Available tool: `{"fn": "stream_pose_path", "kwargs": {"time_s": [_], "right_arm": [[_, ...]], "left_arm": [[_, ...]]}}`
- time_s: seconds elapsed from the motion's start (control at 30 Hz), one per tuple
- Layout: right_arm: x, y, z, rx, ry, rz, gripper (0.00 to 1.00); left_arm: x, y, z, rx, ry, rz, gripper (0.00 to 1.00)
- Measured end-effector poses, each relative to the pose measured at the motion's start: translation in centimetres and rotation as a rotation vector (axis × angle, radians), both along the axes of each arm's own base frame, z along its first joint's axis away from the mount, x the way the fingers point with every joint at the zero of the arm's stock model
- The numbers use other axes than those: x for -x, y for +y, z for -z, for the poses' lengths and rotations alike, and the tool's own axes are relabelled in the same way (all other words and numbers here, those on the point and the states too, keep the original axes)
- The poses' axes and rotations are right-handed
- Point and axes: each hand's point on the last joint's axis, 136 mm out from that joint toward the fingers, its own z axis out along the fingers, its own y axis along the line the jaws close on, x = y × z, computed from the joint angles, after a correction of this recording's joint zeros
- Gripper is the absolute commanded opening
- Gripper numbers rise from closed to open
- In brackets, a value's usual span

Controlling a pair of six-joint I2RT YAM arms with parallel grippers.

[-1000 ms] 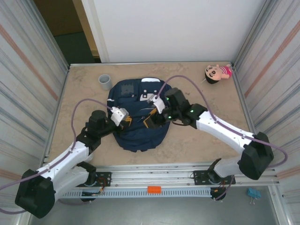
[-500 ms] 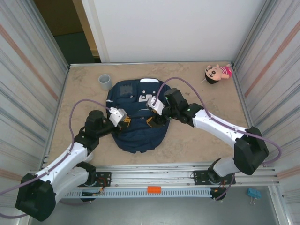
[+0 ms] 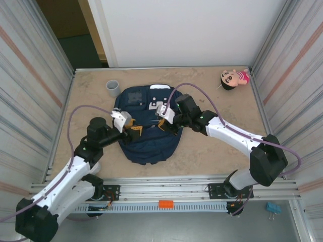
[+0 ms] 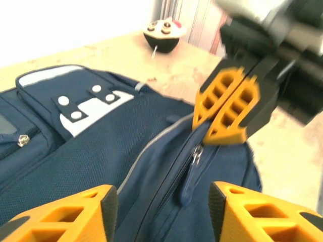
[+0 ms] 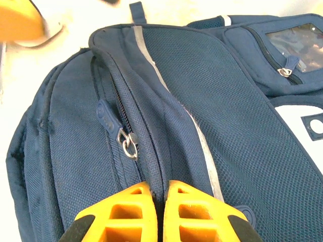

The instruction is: Pack the student bag

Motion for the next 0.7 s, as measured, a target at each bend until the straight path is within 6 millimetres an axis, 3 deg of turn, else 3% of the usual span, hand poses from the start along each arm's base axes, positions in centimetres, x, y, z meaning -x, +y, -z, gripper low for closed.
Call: {"fn": "stream_pose_path", "kwargs": {"time_s": [0.13, 0.4, 0.7], "right_arm": [[0.2, 0.1, -0.1, -0.011, 0.007, -0.009, 0.0], [1.1, 0.2, -0.4, -0.026, 0.073, -0.034, 0.0], [1.6, 0.1, -0.2, -0.008, 0.112, -0.039, 0.0]], "left_arm": [[0.7, 0.4, -1.1, 0.09, 0.125, -0.048, 0.57], [1.3, 0.3, 3.7, 0.204, 0.547, -0.156, 0.58], [-0.2, -1.4, 5.2, 0.258, 0.654, -0.149, 0.59]]}}
